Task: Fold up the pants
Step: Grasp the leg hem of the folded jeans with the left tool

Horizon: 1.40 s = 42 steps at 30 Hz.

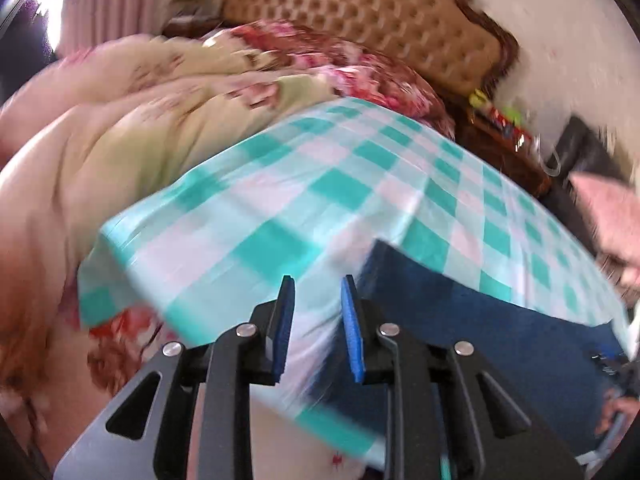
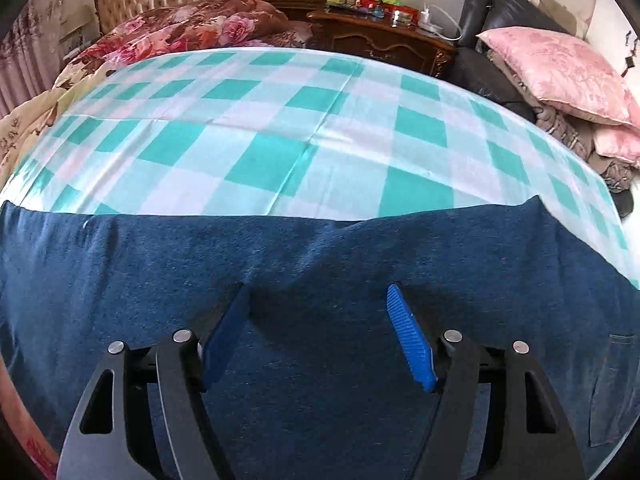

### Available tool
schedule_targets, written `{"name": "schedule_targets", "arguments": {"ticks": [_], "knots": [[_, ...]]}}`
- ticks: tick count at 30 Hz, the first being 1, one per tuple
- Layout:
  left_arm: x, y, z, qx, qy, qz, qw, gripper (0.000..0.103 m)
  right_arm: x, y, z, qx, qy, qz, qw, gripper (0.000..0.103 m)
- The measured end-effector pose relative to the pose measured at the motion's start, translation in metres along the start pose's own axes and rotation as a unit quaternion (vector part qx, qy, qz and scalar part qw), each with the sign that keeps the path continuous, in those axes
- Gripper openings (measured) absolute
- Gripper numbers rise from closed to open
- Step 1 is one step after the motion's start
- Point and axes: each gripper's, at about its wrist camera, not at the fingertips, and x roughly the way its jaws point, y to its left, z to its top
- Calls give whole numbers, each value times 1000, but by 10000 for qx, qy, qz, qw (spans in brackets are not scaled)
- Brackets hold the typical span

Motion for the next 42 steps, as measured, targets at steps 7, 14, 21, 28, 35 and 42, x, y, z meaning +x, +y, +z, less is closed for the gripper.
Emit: {"name": "schedule_targets", "arguments": {"ticks": [7, 14, 21, 28, 35, 42], "knots": [[-20, 31, -54, -770, 242, -775, 9937, 22, -25, 37, 8, -202, -218, 623, 9976, 67], [-5, 13, -64, -620, 407, -1085, 9913, 22, -27, 88, 2, -879, -257, 726, 9931, 67], [5, 2, -66, -283, 457, -738, 9958, 33, 2, 51, 4, -503, -30, 455, 9977, 61], [11, -5, -62, 38, 518, -621, 9967, 27, -2, 56, 6, -630, -42, 176, 9978, 62], [12, 0, -60, -60, 567, -778, 9953, 22, -18, 103, 27, -1179, -371, 924, 9880, 62], [11, 1, -59, -164, 578, -830, 9947, 20, 18, 139, 44, -1487, -262, 766, 9856, 55]]}}
